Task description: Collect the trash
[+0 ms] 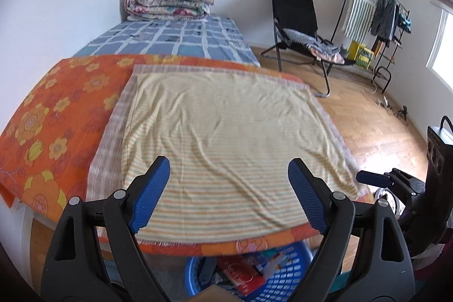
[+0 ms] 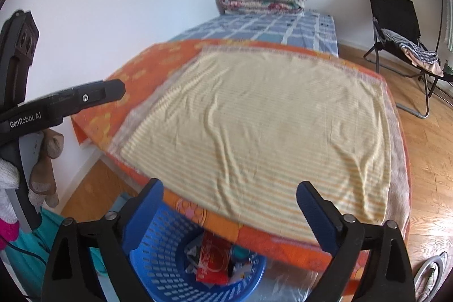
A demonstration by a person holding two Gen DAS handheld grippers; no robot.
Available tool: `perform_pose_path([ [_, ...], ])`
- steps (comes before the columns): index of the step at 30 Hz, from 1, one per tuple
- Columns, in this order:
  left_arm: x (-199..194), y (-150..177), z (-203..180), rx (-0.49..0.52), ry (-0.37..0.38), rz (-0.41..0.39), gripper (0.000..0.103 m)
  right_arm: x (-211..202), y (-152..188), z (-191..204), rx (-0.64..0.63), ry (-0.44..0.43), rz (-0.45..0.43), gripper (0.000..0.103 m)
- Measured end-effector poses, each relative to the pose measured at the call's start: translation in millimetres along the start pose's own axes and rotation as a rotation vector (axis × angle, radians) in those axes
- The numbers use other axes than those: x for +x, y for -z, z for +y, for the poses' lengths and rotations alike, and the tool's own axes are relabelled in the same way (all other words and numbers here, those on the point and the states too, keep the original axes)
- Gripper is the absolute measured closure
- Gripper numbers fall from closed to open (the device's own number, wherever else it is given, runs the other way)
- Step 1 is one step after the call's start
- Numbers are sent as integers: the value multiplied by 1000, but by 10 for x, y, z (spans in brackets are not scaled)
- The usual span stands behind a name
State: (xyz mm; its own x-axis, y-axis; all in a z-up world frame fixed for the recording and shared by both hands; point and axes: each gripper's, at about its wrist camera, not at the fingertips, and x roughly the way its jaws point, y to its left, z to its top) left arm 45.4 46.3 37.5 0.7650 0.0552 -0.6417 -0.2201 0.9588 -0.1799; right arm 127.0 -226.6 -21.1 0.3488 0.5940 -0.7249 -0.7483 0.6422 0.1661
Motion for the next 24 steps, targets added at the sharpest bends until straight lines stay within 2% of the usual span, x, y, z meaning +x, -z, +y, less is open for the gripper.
perform_pose_path([
  [2, -31, -83, -5, -4, 2, -23, 12, -63, -84, -56, 23, -1, -31, 0],
  [7, -111, -200, -24, -19, -7, -87, 5, -118, -228, -188, 75, 1, -82, 0],
  [11, -119, -236, -39, -35, -1, -102, 3, -102, -302, -256, 114, -27, -92, 0],
  [24, 72, -180, -154, -19, -9, -42, 3, -7, -402, -564, 180, -13, -116, 0],
])
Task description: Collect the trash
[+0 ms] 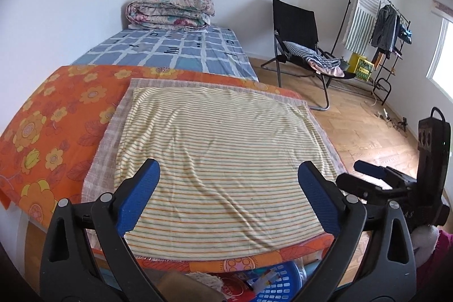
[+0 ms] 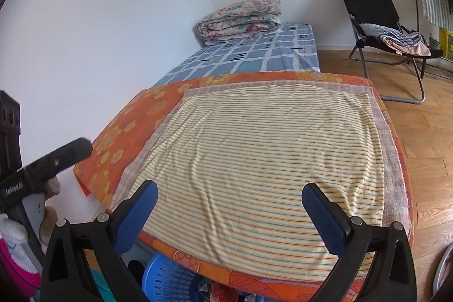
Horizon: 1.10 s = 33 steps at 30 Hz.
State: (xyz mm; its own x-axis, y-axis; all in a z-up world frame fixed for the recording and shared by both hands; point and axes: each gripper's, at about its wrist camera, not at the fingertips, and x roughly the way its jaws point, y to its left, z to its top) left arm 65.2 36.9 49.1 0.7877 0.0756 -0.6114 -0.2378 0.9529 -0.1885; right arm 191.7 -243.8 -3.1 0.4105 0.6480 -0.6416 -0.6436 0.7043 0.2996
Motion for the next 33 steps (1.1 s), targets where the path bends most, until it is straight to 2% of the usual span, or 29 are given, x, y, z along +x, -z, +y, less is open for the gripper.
perform_pose_path([
  [10, 65, 50, -21, 8, -23, 33, 1, 43, -23, -53, 12, 16, -1, 0],
  [19, 125, 97, 77, -49, -20, 73, 1, 57, 4, -59, 5, 28, 2, 0],
  [23, 195, 117, 80, -34, -58, 113, 1, 56, 34, -60, 4, 31, 8, 0],
  [33, 246, 168, 82, -24, -56, 143, 1, 69, 55, -63, 3, 33, 15, 0],
])
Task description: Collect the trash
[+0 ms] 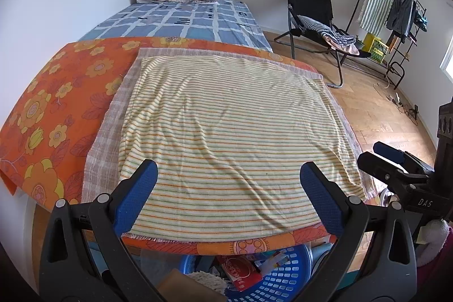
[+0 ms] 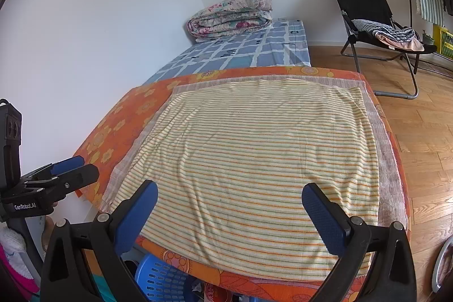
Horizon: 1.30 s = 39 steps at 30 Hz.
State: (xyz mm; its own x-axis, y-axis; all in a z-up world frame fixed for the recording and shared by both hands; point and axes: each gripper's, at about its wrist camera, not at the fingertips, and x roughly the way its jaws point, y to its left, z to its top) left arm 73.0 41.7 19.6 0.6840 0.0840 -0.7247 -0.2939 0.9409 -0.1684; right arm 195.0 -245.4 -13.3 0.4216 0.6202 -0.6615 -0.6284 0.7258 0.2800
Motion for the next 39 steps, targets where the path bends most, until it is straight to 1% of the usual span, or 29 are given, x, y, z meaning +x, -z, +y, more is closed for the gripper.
perform_pose_path([
  [11, 41, 16, 44, -12, 5, 10, 1, 17, 53, 12, -8, -3, 10, 0],
  [16, 45, 28, 21, -3, 7, 8, 1, 32, 54, 36, -12, -2, 16, 0],
  [25, 15, 51, -1, 11, -13, -1, 1, 42, 64, 39, -8, -6, 18, 0],
  [39, 13, 71, 30, 14, -20, -6, 1, 80, 100, 56, -9, -11, 30, 0],
])
